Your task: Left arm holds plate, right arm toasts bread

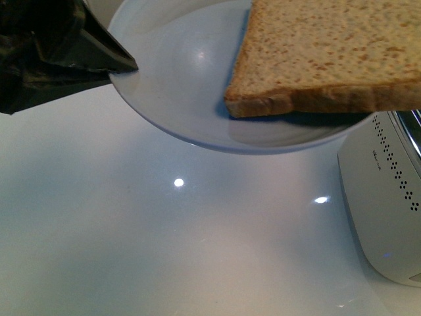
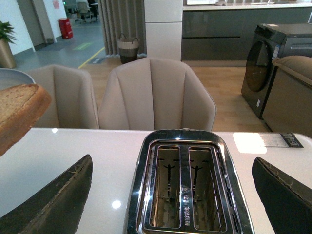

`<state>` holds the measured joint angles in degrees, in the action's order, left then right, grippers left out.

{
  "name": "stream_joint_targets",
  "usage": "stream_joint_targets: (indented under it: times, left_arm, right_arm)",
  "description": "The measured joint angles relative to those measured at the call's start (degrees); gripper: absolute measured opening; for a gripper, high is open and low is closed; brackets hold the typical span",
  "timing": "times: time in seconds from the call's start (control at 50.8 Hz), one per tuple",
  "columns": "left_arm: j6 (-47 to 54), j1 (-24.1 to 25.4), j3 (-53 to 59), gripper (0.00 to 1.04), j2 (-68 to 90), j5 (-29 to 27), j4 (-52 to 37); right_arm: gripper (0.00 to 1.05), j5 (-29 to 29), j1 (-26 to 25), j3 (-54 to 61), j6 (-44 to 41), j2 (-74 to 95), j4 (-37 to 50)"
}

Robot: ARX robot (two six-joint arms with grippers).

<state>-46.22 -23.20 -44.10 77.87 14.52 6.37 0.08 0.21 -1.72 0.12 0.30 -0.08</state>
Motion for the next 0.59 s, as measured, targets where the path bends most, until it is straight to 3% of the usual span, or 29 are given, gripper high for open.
stream_joint_targets:
  times: [0.236, 0.591]
  left_arm:
    - [-4.98, -4.7, -0.07, 0.03, 0.02, -1.03, -0.55]
    - [-7.28, -5.51, -0.07, 0.03, 0.02, -1.09, -1.11]
  right_arm:
    - [0.96, 0.0, 0.0, 0.0, 0.0, 0.0, 0.0]
    - [0.96, 0.0, 0.0, 0.0, 0.0, 0.0, 0.0]
